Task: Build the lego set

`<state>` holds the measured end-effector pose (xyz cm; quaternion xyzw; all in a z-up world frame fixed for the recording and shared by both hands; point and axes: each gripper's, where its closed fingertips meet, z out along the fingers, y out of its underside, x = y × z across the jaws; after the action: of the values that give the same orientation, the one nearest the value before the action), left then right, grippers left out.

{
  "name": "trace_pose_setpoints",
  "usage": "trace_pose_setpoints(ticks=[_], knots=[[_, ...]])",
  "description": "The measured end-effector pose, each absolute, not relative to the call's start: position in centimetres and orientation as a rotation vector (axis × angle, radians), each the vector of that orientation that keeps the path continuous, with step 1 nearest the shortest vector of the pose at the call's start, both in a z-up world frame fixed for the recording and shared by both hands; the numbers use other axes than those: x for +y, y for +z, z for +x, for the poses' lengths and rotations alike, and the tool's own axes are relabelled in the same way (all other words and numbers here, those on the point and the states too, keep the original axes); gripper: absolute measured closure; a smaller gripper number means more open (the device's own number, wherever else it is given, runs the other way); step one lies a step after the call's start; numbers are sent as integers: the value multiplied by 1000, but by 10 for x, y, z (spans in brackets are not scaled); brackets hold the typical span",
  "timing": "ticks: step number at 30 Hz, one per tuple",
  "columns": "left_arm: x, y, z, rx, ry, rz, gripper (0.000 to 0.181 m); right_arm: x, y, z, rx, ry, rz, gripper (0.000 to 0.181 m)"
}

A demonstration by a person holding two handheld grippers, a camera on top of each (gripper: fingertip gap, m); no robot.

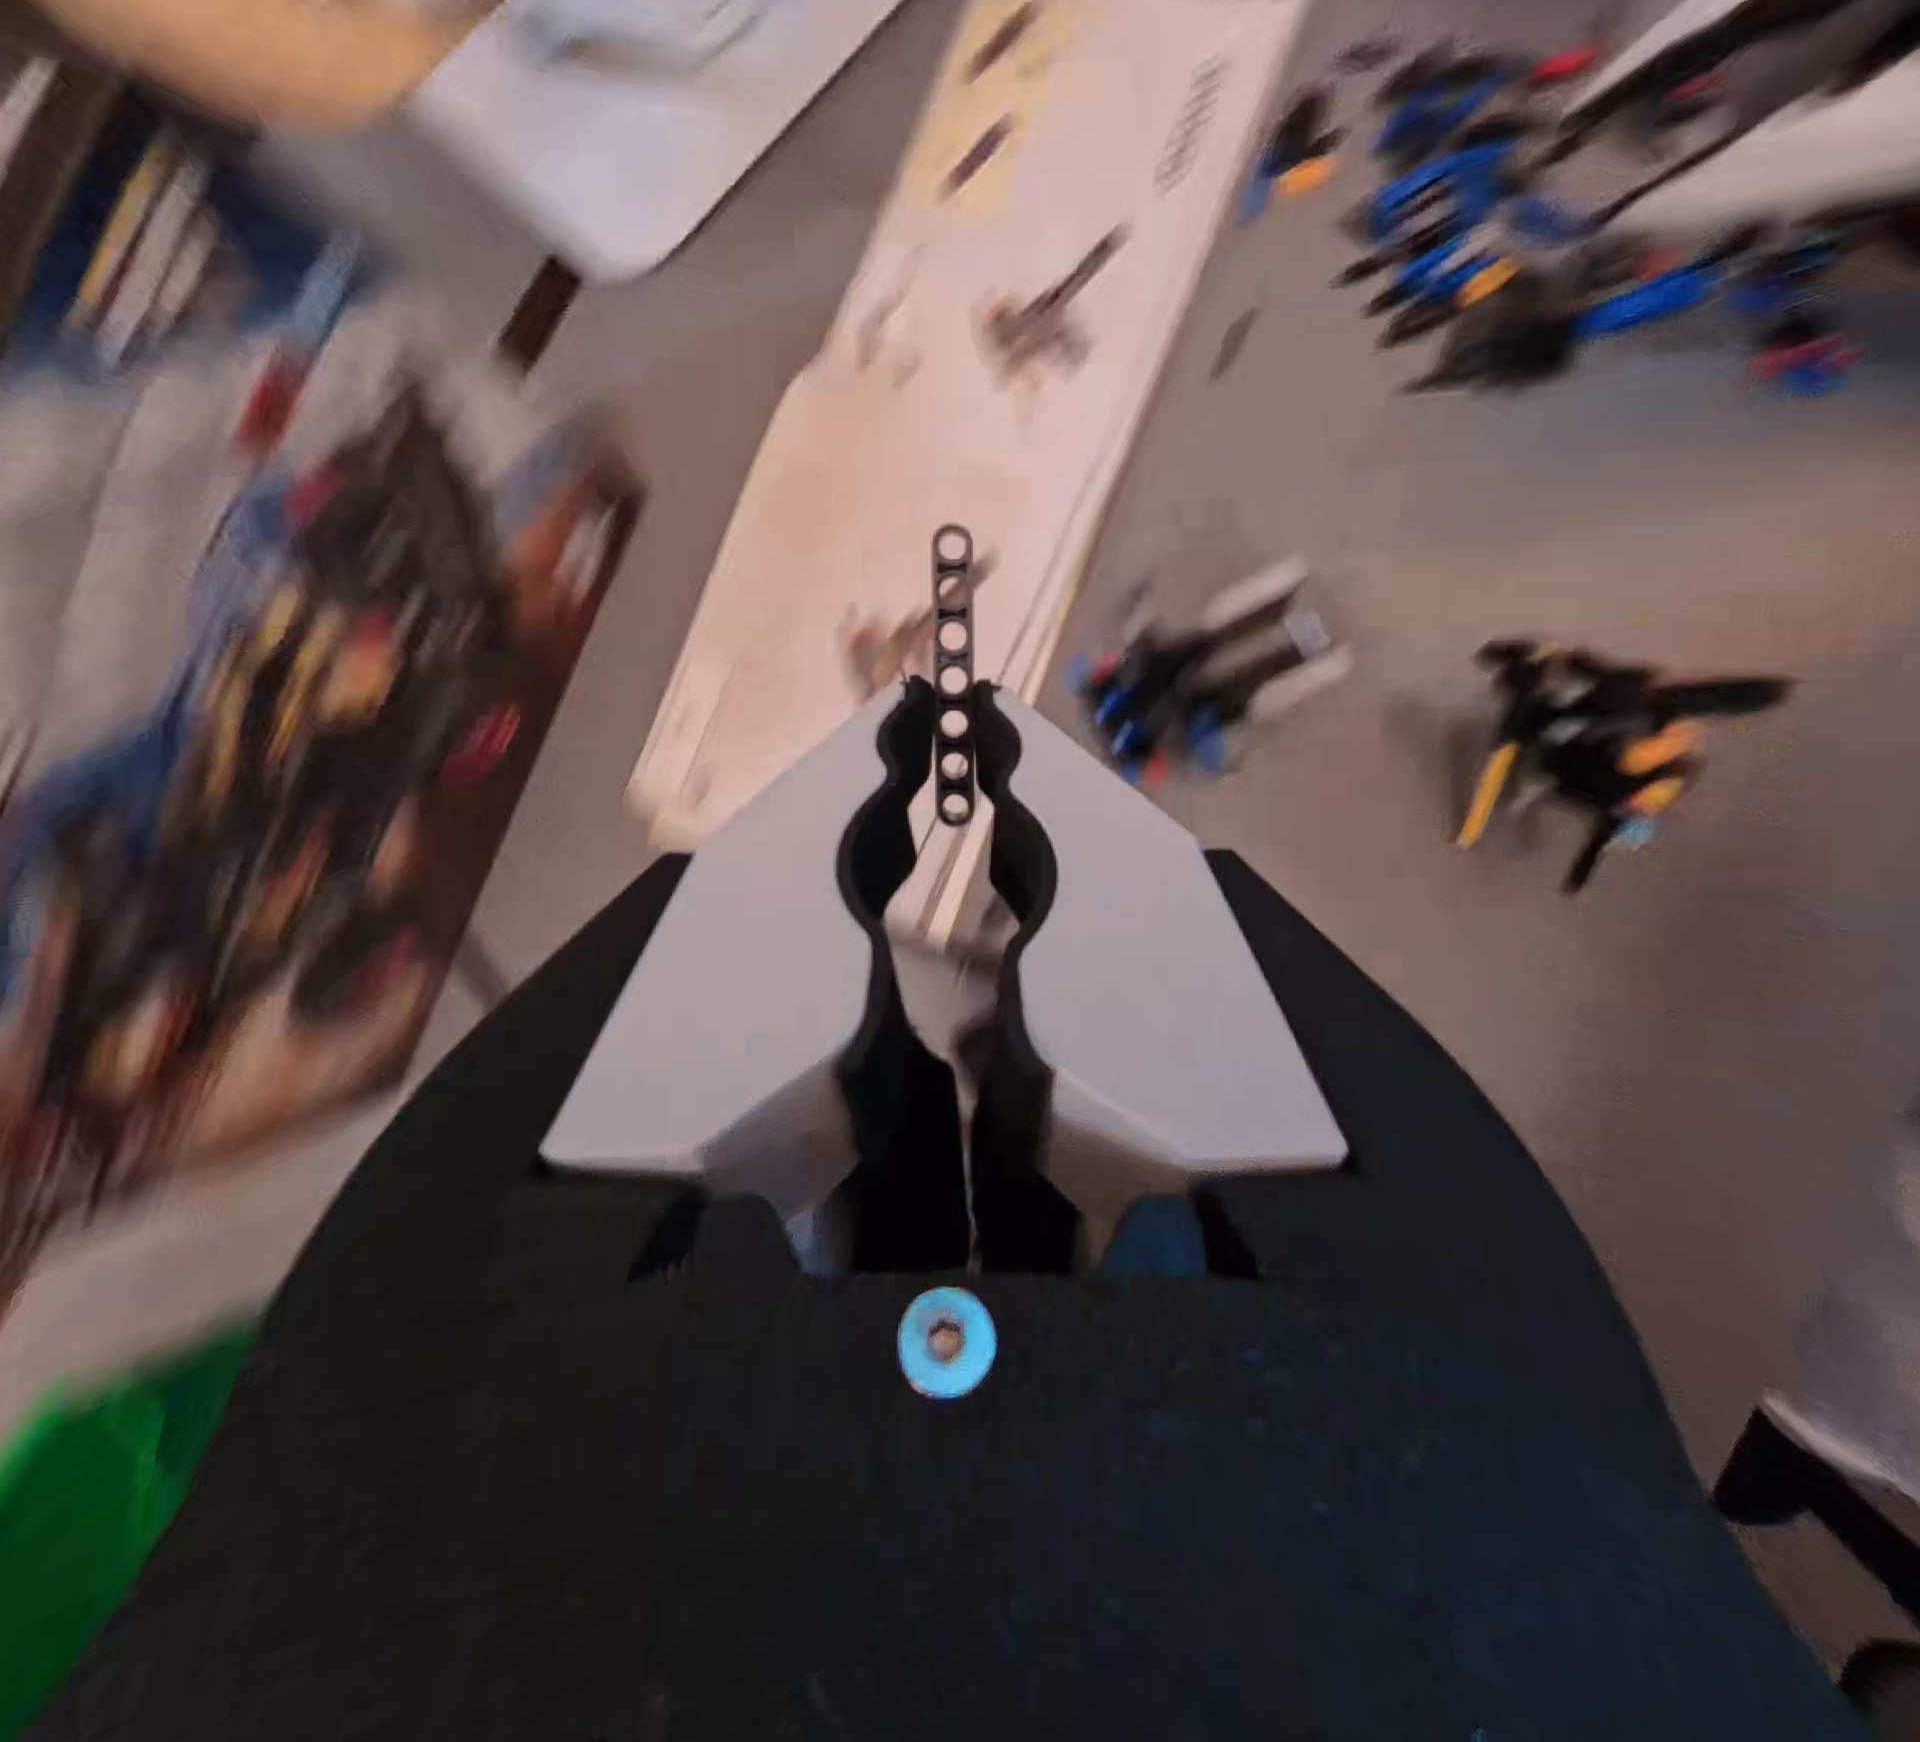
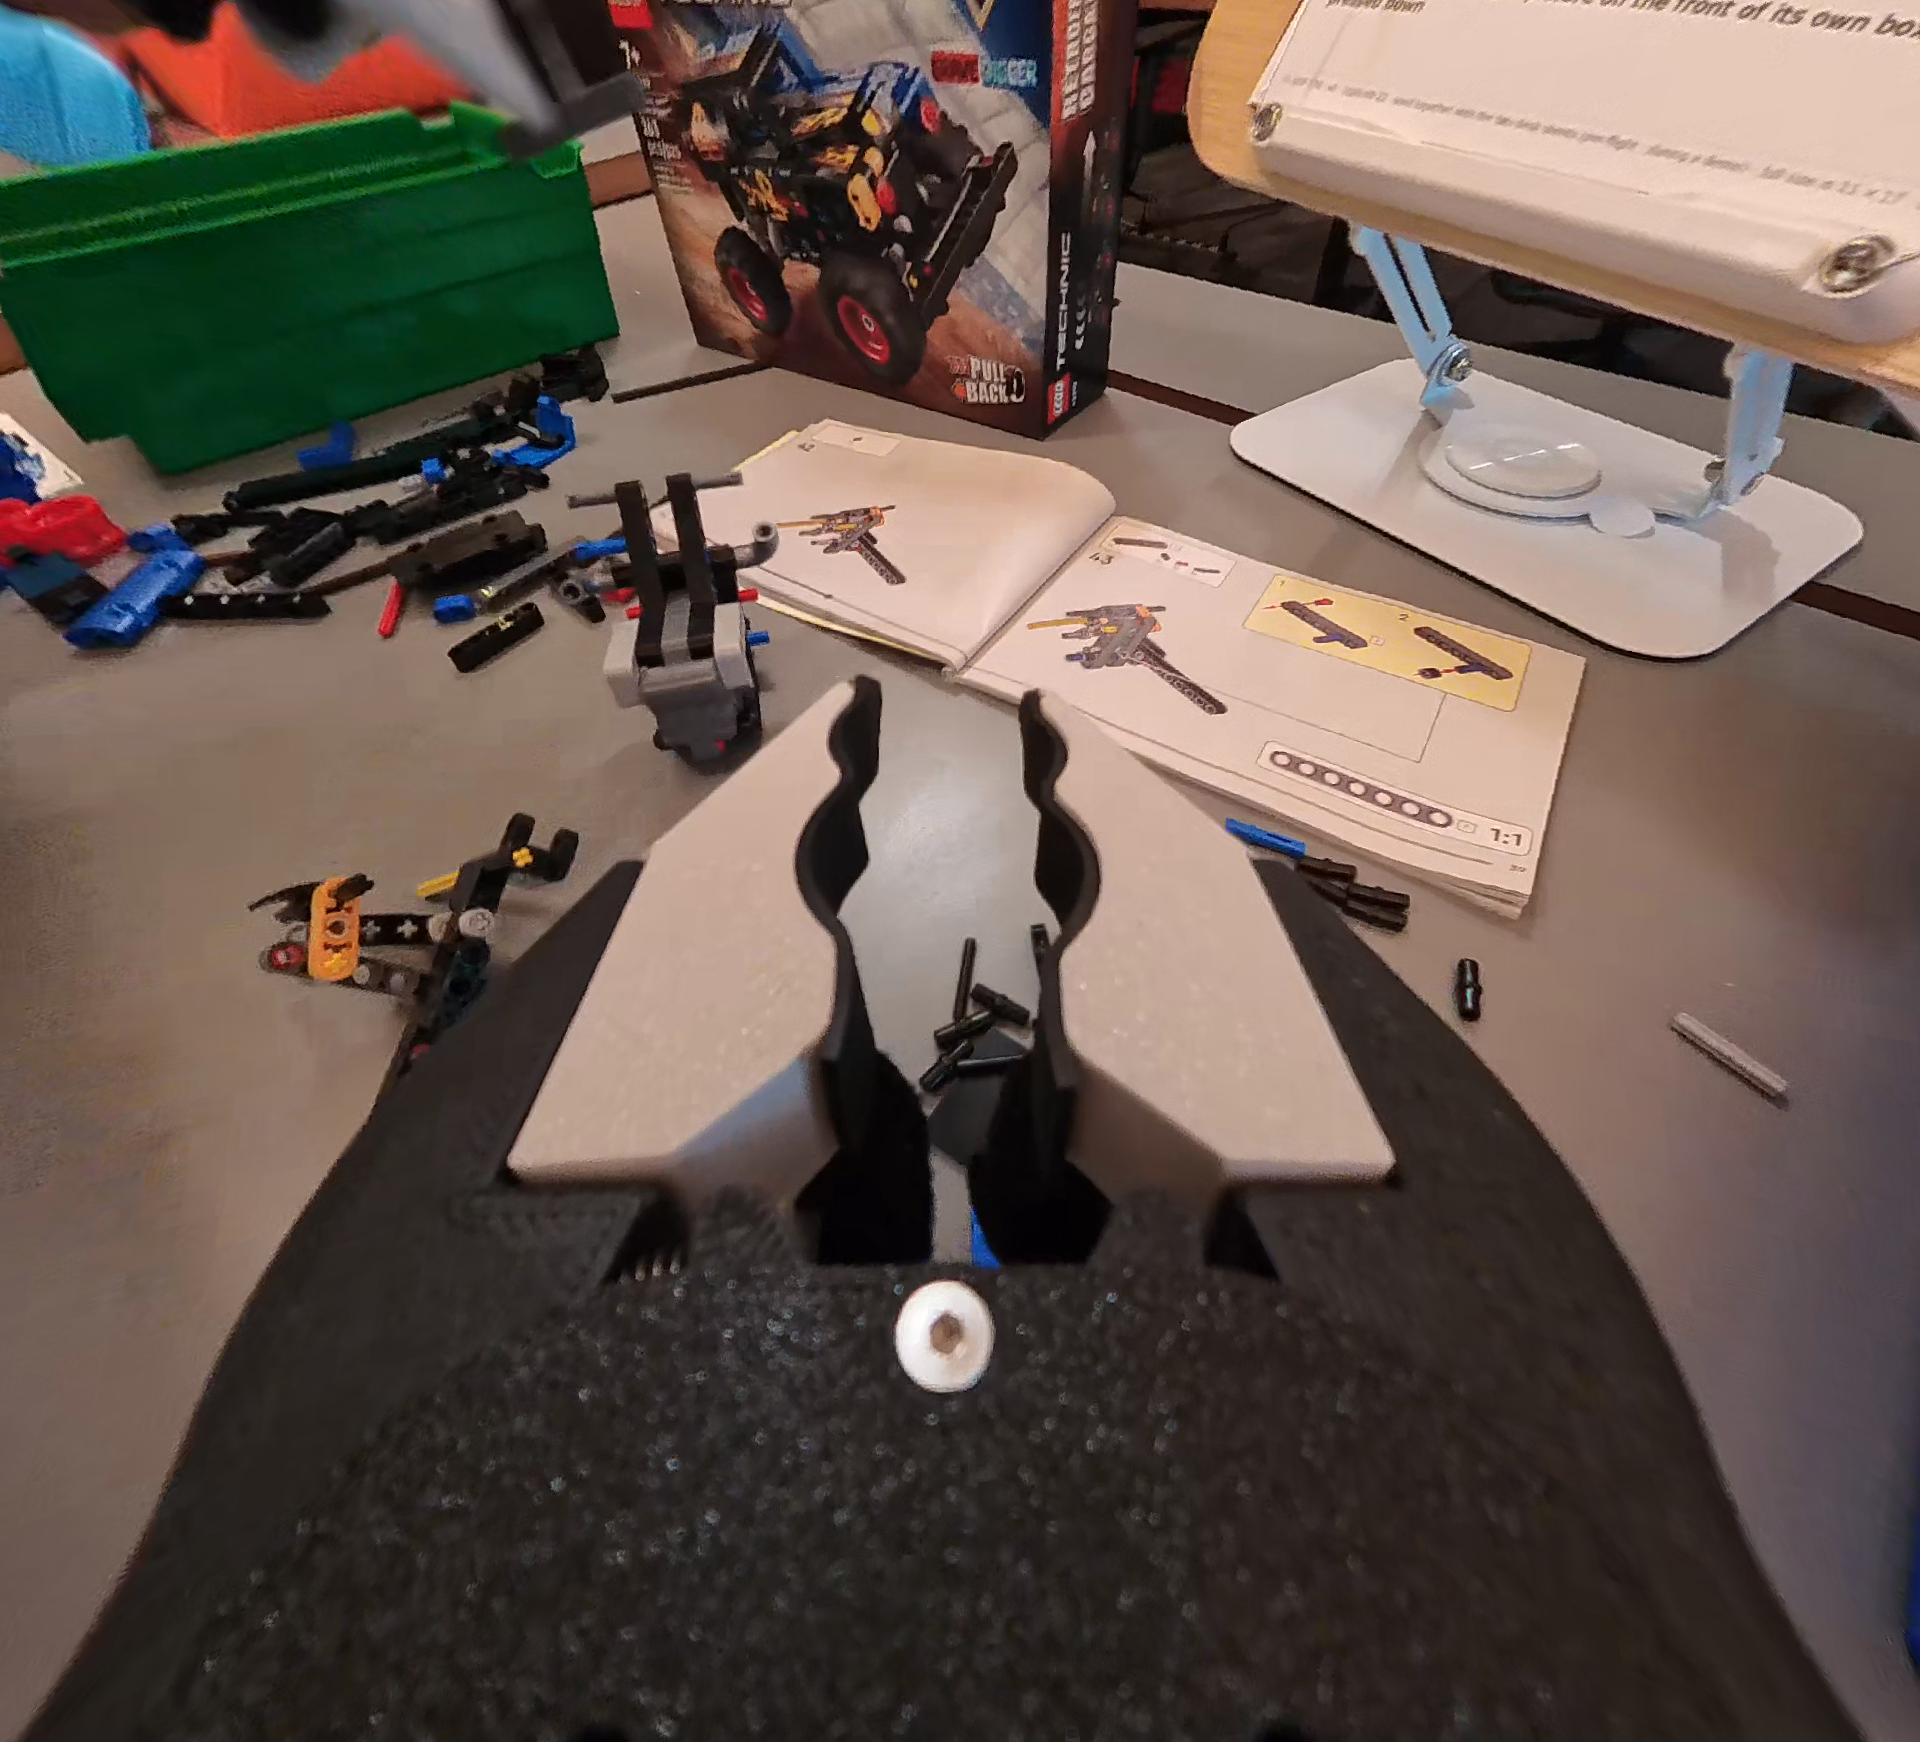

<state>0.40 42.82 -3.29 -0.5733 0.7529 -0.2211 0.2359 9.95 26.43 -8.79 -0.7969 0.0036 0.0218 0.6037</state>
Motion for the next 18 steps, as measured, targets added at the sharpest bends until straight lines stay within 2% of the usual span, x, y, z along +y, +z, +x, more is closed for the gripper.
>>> trace_pose_setpoints(ticks=[5, 8, 12, 18], knots=[[331, -75, 144, 2489, -742, -1317, 175, 261, -89, 94, -41, -30, -1853, 154], [310, -118, 197, 2625, -630, -1257, 175, 261, -91, 91, -58, -35, -1858, 154], [315, -160, 221, 2692, -492, -1331, 176, 261, -95, 89, -74, -42, -1877, 154], [315, -178, 220, 2688, -502, -1411, 176, 261, -97, 84, -88, -17, -1887, 154]])
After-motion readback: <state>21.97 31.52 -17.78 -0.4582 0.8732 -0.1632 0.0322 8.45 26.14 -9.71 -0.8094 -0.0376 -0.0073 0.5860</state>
